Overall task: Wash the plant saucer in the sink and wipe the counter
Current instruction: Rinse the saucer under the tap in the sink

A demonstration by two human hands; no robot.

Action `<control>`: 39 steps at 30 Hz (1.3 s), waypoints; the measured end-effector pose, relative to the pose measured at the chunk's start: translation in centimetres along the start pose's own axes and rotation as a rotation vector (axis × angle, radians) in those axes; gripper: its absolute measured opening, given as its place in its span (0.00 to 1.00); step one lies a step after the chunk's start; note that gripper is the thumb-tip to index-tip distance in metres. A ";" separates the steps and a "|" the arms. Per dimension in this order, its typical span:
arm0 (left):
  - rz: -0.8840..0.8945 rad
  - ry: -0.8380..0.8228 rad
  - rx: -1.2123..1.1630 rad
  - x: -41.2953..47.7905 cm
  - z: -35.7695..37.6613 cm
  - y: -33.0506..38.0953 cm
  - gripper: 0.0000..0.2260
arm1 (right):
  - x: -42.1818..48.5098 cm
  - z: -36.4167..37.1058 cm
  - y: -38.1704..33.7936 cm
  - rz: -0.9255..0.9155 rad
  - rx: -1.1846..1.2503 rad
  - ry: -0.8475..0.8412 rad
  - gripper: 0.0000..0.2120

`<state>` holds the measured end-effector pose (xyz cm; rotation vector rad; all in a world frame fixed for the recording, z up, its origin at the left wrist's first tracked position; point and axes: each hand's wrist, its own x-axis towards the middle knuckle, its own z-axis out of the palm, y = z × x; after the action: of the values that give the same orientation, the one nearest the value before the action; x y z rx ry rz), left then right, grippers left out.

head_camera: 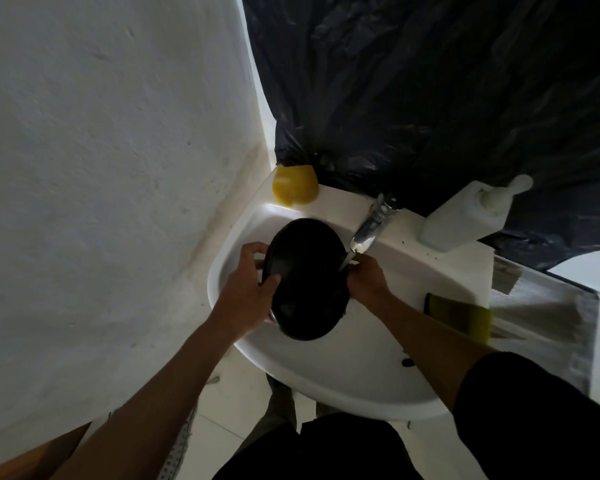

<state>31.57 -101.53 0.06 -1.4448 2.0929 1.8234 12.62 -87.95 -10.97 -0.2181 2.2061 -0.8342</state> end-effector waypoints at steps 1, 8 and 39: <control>-0.021 -0.005 -0.020 0.3 0.0 -0.2 0.21 | 0.0 -0.3 0.1 -0.003 0.036 0.027 0.16; -0.111 -0.018 0.008 2.4 1.2 -3.0 0.15 | -1.5 -3.8 1.2 -0.065 0.010 -0.003 0.11; -0.198 -0.129 0.092 7.1 9.1 -6.8 0.22 | -5.9 -8.6 0.2 -0.230 0.013 0.079 0.11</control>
<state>26.93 -98.03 -12.06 -1.4148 1.8746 1.6767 10.70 -81.16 -3.29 -0.4455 2.2776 -0.9961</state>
